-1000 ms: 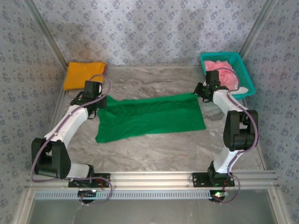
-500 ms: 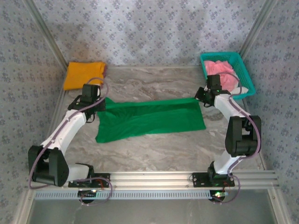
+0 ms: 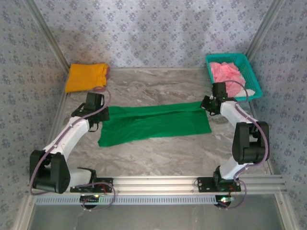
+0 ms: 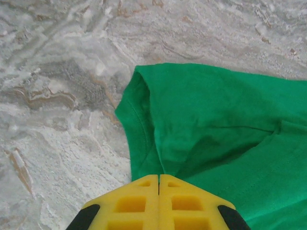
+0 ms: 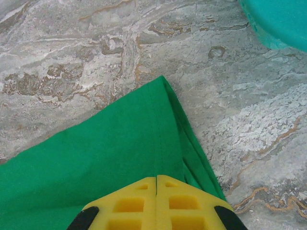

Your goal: Fold and stack the t-shirts

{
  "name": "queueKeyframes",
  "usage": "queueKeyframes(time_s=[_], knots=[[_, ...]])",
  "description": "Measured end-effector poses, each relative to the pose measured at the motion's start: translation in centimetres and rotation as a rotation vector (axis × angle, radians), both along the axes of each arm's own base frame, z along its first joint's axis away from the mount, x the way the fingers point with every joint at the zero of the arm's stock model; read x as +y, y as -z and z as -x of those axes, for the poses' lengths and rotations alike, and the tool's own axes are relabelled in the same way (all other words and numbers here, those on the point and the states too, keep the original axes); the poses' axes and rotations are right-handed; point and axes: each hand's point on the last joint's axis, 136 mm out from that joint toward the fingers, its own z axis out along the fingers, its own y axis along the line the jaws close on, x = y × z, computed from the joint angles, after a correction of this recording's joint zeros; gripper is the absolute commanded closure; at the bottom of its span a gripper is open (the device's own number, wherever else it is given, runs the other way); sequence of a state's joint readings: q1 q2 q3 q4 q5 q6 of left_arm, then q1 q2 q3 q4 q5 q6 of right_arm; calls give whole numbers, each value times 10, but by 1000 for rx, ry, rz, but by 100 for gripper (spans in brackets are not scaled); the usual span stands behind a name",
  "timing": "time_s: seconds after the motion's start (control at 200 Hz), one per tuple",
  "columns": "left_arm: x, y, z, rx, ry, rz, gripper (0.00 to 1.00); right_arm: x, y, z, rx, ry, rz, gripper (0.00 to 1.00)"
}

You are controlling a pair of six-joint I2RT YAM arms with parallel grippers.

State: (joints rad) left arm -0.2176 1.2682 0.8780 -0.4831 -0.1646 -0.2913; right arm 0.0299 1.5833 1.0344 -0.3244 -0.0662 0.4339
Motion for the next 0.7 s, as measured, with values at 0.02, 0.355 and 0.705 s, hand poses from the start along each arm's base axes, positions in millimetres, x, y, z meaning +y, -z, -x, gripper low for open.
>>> queueKeyframes(time_s=[0.02,0.355,0.705], knots=[[0,0,1,0,-5,4,82,0,0,2,0,1,-1,85],[1,-23,31,-104,-7,54,52,-9,-34,37,-56,56,-17,68],[-36,2,-27,12,132,92,43,49,-17,-5,-19,-118,-56,100]])
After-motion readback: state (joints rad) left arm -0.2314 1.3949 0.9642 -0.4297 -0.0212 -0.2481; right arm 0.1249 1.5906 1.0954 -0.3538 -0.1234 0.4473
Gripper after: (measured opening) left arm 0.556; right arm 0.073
